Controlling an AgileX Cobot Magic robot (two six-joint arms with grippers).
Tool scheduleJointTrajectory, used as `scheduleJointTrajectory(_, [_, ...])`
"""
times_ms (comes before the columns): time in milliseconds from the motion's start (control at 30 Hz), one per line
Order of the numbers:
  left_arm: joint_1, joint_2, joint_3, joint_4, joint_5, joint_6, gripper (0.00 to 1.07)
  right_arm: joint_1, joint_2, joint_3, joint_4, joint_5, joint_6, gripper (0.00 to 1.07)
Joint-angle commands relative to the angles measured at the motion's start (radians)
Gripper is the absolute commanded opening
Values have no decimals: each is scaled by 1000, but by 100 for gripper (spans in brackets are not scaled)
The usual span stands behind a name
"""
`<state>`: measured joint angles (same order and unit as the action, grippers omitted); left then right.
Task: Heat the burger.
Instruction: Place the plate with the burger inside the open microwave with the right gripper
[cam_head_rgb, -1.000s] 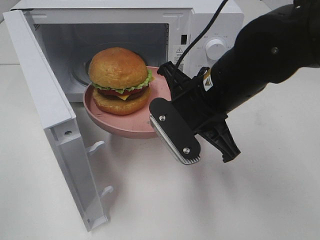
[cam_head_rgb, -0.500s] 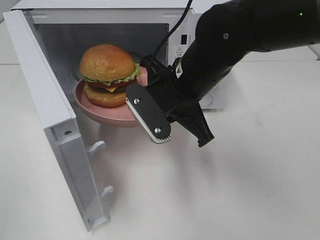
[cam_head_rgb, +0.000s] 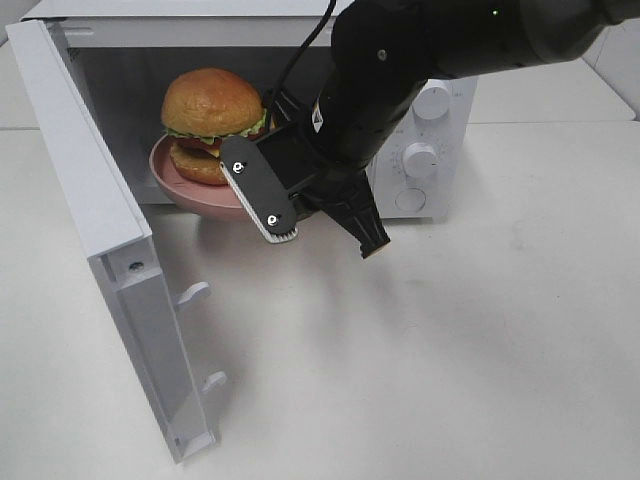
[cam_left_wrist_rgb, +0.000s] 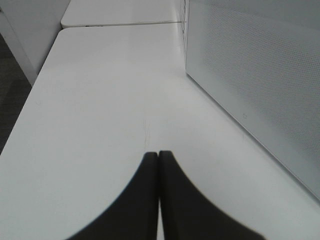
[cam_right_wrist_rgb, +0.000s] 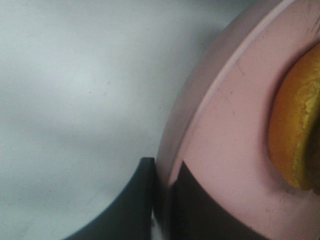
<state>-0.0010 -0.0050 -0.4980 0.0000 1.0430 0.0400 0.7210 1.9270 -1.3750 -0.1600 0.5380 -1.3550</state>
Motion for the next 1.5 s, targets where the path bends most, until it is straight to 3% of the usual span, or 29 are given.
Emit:
scheduleJointTrajectory(33, [2, -26, 2, 0, -6, -1, 0, 3, 6, -41, -18, -37, 20, 0])
scheduleJointTrajectory(500, [2, -26, 2, 0, -6, -1, 0, 3, 142, -212, -23, -9, 26, 1])
scheduleJointTrajectory(933, [2, -26, 2, 0, -6, -1, 0, 1, 249, -354, -101, 41, 89, 2])
scheduleJointTrajectory(1500, [2, -26, 2, 0, -6, -1, 0, -30, 405, -607, -157, 49, 218, 2])
